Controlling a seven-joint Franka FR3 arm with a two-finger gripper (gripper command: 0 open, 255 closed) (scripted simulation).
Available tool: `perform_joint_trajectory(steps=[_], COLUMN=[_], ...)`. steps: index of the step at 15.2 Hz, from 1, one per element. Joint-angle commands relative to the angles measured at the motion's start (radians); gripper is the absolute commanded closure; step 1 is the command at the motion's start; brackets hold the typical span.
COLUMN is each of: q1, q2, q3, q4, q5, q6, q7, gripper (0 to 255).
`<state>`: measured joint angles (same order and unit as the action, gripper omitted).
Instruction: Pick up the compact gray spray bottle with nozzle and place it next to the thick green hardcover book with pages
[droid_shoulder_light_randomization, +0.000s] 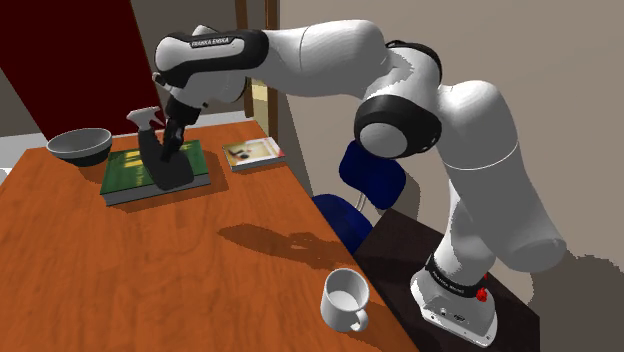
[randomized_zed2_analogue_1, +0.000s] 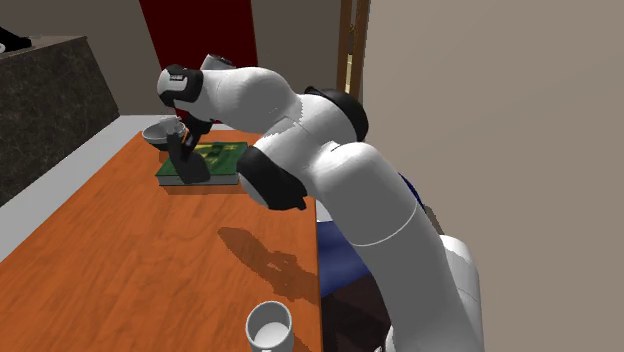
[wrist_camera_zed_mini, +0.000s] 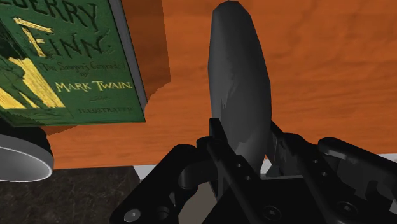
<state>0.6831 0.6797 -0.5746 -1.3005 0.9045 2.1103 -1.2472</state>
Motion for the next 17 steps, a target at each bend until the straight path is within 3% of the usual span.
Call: perform_joint_trajectory(steps=[1,17], q1=[-0.001,-0.016], q2=[0.011,0.092], q3=[0.007,0.060], q4=[-0.009,-0.074], q5=[0.011,0.095], q6=[0.018,0.138], q7=[-0.013,-0.118], gripper=[255,255])
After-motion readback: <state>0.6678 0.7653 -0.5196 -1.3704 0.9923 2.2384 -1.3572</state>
